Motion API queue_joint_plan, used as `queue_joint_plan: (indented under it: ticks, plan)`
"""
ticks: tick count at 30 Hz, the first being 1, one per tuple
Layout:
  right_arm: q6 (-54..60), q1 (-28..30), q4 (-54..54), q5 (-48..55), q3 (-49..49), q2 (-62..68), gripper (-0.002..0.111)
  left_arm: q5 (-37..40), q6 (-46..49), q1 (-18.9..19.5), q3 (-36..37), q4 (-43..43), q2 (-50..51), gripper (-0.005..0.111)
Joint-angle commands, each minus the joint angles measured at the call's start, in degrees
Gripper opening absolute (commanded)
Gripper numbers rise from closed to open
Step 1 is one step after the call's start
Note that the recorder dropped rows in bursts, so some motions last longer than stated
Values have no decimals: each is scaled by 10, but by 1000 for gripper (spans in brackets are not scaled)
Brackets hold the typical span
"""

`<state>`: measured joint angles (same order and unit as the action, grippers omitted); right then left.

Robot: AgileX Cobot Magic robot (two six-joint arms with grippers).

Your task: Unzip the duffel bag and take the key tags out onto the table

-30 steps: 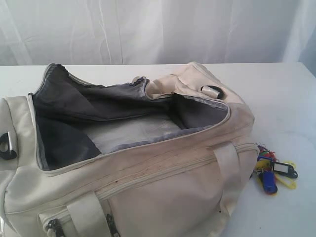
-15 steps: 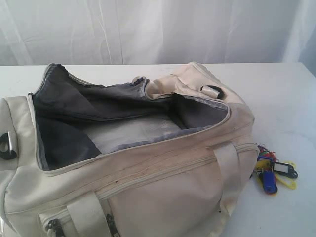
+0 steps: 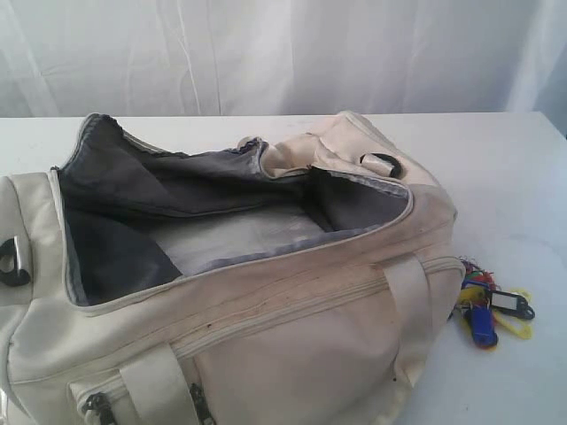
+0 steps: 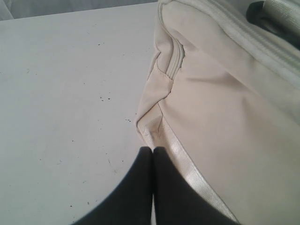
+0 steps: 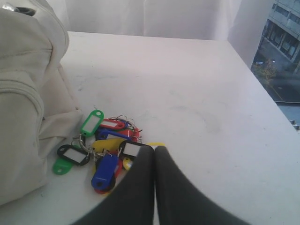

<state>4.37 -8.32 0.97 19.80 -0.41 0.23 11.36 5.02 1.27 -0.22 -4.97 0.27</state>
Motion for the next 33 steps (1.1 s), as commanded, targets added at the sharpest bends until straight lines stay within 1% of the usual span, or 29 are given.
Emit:
queue_joint_plan:
  ticks: [1,33]
  plan:
    - [0,4,-5,1,4,-2,0,2,0,-2,2,-5,-3,0]
    - [-6,4,-10,1,4,-2,0,2,0,-2,2,-5,-3,0]
